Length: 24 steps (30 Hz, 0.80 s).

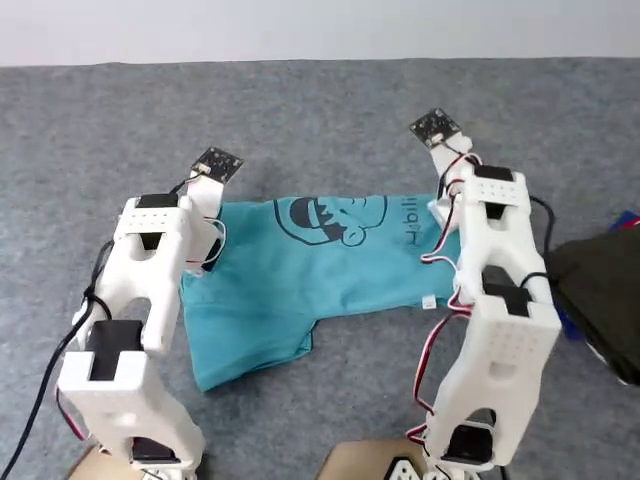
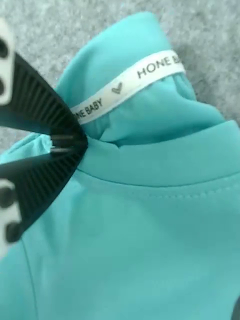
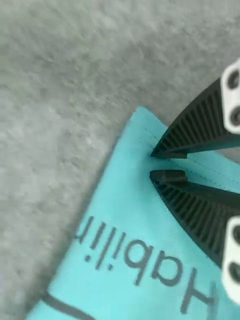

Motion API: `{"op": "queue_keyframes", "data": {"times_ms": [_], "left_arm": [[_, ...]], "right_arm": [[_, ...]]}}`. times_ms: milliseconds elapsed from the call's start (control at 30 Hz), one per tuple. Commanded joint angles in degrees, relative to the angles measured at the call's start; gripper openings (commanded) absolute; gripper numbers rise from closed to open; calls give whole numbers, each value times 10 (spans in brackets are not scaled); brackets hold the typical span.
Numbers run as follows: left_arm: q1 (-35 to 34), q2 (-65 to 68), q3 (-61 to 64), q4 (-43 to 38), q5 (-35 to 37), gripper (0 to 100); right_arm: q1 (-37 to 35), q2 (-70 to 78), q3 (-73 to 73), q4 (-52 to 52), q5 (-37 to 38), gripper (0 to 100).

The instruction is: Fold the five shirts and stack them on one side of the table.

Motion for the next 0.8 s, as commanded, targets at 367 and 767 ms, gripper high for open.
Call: {"op": "queue_keyframes", "data": {"times_ms": [367,767], "left_arm": [[-2,-4,-63,60,4,7],[-2,-4,-154,153,4,7]], "right_arm": [[-7,38,-282,246,-5,54],[-11,31,-425,538,-59,58]]}}
